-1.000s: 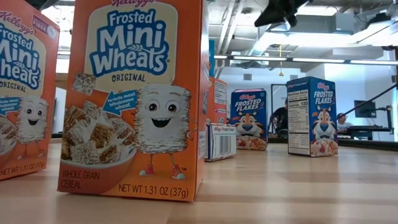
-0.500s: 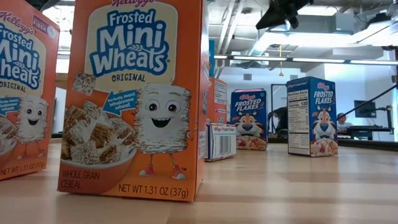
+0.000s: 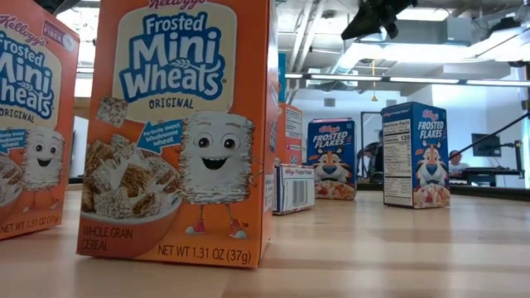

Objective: Stack cereal on shelf
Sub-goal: Put the right green cereal box on the shelf aligned with the other green cereal box

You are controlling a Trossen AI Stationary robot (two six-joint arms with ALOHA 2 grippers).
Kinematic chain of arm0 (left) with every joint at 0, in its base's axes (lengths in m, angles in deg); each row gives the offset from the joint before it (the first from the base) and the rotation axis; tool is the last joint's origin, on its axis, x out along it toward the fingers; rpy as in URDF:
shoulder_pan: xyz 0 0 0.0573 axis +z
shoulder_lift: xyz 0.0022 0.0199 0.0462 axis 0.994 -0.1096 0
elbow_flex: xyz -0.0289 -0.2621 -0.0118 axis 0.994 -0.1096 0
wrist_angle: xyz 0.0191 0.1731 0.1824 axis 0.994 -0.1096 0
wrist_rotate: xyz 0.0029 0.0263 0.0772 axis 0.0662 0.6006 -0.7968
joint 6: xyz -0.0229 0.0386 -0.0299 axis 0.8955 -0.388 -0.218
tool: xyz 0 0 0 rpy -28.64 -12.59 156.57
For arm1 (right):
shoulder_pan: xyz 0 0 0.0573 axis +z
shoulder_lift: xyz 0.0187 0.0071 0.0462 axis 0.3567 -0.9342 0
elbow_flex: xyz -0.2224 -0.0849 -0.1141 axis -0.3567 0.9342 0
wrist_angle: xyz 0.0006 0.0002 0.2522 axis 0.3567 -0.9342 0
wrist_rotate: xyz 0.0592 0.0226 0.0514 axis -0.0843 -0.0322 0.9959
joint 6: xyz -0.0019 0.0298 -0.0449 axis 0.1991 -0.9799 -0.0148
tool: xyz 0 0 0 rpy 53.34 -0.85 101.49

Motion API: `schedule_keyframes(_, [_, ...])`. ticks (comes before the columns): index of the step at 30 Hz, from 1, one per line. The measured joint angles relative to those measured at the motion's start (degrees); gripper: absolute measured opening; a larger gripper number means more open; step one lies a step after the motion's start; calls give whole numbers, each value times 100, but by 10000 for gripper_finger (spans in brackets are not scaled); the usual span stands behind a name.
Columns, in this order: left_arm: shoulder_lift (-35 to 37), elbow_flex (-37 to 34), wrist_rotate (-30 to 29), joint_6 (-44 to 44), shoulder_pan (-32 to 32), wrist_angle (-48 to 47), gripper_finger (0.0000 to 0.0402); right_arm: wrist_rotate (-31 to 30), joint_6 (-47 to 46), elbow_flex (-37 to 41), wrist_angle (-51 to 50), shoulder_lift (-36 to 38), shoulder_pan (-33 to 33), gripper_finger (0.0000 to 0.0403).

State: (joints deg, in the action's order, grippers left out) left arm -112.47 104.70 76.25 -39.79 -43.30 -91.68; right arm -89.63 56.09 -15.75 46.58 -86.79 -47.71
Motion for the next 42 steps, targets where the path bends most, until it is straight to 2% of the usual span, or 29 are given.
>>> schedule_keyframes(23, [2, 0, 80, -33, 0, 51, 131, 2, -4, 0, 0, 0, 2, 17])
schedule_keyframes(35, [2, 0, -211, -37, -2, 62, 131, 2, -15, 0, 0, -1, 2, 17])
schedule_keyframes(42, [2, 0, -271, 59, -2, 129, 156, 2, -15, 0, 0, -2, 2, 17])
